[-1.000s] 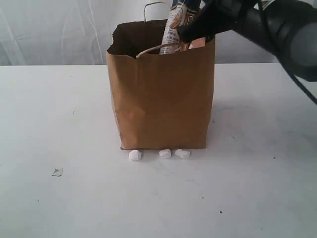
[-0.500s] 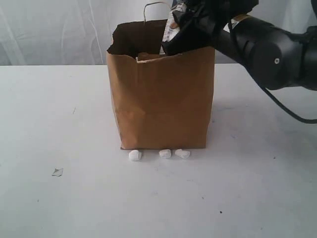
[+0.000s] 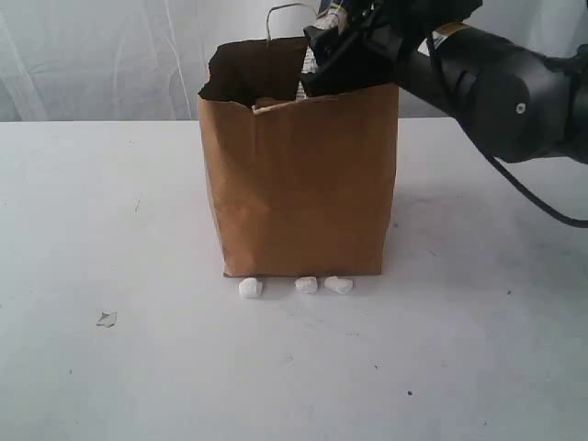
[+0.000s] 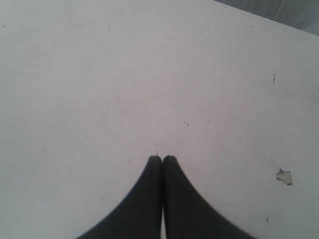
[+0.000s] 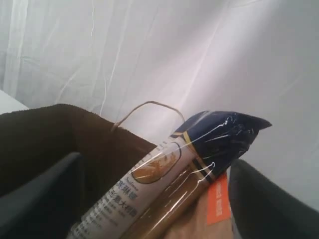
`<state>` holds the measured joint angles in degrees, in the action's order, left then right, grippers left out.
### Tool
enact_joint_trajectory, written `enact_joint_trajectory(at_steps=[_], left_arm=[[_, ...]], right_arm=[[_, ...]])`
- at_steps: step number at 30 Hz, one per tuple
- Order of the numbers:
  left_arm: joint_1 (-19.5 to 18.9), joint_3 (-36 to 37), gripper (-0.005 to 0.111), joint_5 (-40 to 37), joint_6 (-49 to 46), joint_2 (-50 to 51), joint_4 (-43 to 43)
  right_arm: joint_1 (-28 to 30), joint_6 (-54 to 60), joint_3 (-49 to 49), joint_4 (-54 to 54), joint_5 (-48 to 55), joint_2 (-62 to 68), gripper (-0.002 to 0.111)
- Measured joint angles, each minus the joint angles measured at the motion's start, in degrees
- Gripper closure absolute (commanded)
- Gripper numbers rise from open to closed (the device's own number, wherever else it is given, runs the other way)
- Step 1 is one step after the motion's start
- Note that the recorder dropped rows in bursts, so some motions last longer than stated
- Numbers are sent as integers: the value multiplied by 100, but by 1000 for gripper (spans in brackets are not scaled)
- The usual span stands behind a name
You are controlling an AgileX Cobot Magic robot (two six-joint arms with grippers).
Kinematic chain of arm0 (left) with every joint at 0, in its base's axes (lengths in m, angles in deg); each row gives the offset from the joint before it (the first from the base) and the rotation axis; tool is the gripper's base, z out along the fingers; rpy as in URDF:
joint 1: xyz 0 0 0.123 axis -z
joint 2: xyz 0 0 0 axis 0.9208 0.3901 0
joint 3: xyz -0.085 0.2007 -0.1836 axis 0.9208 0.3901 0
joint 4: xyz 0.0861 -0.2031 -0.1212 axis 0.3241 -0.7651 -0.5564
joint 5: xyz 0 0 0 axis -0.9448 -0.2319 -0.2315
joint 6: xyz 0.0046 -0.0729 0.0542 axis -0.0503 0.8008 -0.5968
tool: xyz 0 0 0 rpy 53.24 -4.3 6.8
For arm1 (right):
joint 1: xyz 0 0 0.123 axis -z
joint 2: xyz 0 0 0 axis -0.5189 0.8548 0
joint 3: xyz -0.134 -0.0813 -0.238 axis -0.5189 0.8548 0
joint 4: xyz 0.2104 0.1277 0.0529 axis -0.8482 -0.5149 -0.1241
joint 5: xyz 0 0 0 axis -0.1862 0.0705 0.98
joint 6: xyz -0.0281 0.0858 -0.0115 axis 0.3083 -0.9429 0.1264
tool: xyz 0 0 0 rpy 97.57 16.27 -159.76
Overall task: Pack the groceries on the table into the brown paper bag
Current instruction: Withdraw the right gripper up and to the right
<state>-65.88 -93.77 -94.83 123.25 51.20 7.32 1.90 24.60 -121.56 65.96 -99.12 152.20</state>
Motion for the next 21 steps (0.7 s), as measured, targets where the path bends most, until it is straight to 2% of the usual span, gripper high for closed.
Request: enact_joint_trajectory(at_steps=[2, 6, 9, 10, 21], left_arm=[[0, 0, 107, 0, 0, 0, 0], [0, 0, 107, 0, 0, 0, 0], [0, 0, 107, 0, 0, 0, 0], [0, 0, 107, 0, 0, 0, 0], [0, 0, 107, 0, 0, 0, 0]], right_arm=[[0, 0, 0, -262, 410, -213, 46], [34, 62, 0, -752, 1511, -774, 81], [136, 60, 0, -819, 2194, -1187, 104], [181, 60, 25, -830, 2405, -1332, 108], [666, -39, 598, -659, 4349, -2483, 108]])
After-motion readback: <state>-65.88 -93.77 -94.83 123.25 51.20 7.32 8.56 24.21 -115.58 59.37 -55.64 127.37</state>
